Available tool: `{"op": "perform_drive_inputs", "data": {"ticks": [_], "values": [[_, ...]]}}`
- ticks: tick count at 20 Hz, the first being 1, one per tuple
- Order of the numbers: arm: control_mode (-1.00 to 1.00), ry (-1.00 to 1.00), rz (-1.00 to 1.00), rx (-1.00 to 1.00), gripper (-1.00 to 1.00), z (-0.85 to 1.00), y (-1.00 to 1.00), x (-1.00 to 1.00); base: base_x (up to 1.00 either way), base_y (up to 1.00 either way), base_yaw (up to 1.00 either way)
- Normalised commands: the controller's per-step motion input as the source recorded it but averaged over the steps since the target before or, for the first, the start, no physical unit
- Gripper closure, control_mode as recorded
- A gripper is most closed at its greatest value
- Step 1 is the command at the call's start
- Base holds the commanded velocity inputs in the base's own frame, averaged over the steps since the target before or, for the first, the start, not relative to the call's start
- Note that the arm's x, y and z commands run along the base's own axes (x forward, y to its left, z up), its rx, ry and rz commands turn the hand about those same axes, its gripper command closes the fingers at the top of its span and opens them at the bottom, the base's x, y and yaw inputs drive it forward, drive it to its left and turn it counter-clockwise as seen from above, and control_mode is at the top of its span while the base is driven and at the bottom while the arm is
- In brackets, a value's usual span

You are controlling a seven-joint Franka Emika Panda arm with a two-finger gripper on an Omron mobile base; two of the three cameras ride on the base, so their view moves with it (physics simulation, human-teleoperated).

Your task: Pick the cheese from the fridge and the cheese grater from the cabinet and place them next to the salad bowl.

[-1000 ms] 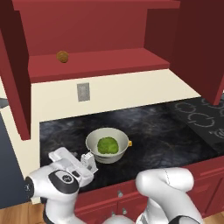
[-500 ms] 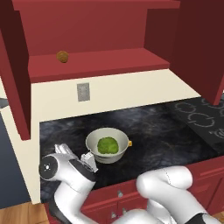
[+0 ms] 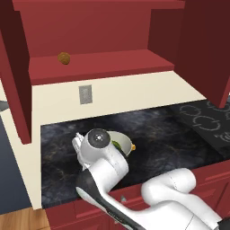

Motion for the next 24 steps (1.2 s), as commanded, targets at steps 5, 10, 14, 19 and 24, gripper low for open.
{"op": "perform_drive_inputs", "data": {"ticks": [5, 10, 14, 19, 24], "values": [[-1.0, 0.05, -0.06, 0.14, -1.0, 0.51, -0.64, -0.45, 0.0, 0.0, 0.0], [-1.0, 0.09, -0.41, 0.04, -1.0, 0.59, -0.97, -0.35, 0.0, 0.0, 0.0], [-1.0, 0.02, -0.63, 0.0, -1.0, 0.49, -0.91, 0.0, 0.0, 0.0, 0.0], [-1.0, 0.03, -0.59, -0.01, -1.0, 0.51, -0.95, -0.07, 0.0, 0.0, 0.0], [-1.0, 0.2, -0.31, 0.17, -1.0, 0.22, -0.93, -0.71, 0.0, 0.0, 0.0]]}}
